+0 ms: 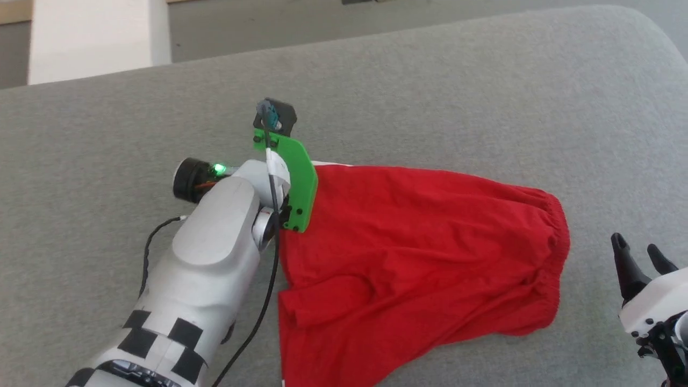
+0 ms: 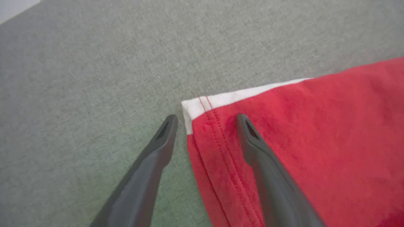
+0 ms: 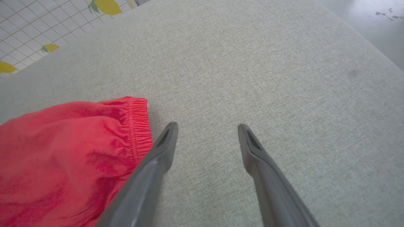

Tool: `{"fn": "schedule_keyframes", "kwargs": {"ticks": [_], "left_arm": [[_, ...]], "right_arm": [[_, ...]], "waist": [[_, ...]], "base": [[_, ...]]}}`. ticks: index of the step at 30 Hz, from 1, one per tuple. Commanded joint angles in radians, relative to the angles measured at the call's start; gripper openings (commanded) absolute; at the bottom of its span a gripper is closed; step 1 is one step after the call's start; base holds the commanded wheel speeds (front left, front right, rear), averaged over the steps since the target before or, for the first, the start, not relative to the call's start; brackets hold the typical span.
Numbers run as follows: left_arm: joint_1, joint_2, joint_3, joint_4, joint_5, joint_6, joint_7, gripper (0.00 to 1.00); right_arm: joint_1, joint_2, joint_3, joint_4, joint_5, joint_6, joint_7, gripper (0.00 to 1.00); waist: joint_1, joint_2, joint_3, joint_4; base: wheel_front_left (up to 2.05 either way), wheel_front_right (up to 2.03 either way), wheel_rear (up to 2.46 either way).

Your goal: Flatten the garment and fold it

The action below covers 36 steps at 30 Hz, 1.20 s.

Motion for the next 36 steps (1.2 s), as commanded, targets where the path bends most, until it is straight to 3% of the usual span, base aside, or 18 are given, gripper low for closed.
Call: {"fn": "schedule_keyframes", "kwargs": {"ticks": [1, 3, 4, 5, 6, 10, 14, 20, 27, 36], "left_arm": [[-0.009, 0.009, -0.014, 0.037, 0.011, 0.008, 0.042, 1.00], [-0.006, 0.006, -0.016, 0.072, 0.004, 0.017, 0.094, 1.00], [-0.004, 0.004, -0.015, 0.081, -0.003, 0.017, 0.111, 0.78], [-0.003, 0.002, -0.012, 0.081, -0.013, 0.012, 0.112, 0.17], [-0.001, 0.001, -0.010, 0.079, -0.018, 0.007, 0.104, 0.00], [0.027, -0.003, 0.013, 0.048, -0.053, -0.021, 0.030, 0.00], [0.079, 0.000, 0.066, -0.033, -0.103, -0.036, -0.110, 0.00], [0.193, 0.027, 0.128, -0.206, -0.150, -0.021, -0.229, 0.00], [0.302, 0.069, 0.125, -0.395, -0.159, 0.010, -0.180, 0.00], [0.378, 0.095, 0.109, -0.546, -0.161, 0.048, -0.117, 0.00]], "right_arm": [[-0.014, 0.001, 0.007, 0.006, 0.008, -0.001, -0.012, 1.00], [-0.014, 0.001, 0.009, 0.012, 0.008, -0.001, -0.018, 1.00], [-0.013, 0.001, 0.008, 0.013, 0.007, -0.001, -0.020, 1.00], [-0.013, 0.001, 0.006, 0.012, 0.005, -0.001, -0.022, 1.00], [-0.014, 0.001, 0.006, 0.011, 0.003, -0.001, -0.024, 1.00], [-0.020, 0.001, 0.005, -0.006, -0.006, -0.001, -0.026, 1.00], [-0.035, 0.001, 0.015, -0.051, -0.028, -0.001, -0.012, 1.00], [-0.099, 0.001, 0.071, -0.078, -0.114, -0.001, 0.070, 1.00], [-0.215, -0.013, 0.182, 0.030, -0.209, -0.001, 0.134, 1.00], [-0.303, -0.022, 0.237, 0.222, -0.253, -0.001, 0.117, 1.00]], "waist": [[0.0000, -0.0001, 0.039, -0.047], [0.0000, -0.0001, 0.038, -0.052], [0.0000, -0.0001, 0.039, -0.052], [0.0000, -0.0001, 0.039, -0.051], [0.0000, -0.0001, 0.039, -0.050], [0.0000, -0.0001, 0.030, -0.037], [0.0000, -0.0001, 0.017, -0.022], [0.0000, -0.0001, 0.023, -0.002], [0.0000, -0.0001, 0.058, 0.006], [0.0000, -0.0001, 0.098, 0.025]], "base": [[0.00, 0.00, 0.00], [0.00, 0.00, 0.00], [0.00, 0.00, 0.00], [0.00, 0.00, 0.00], [0.00, 0.00, 0.00], [0.00, 0.00, 0.00], [0.00, 0.00, 0.00], [0.00, 0.00, 0.00], [0.00, 0.00, 0.00], [0.00, 0.00, 0.00]]}}
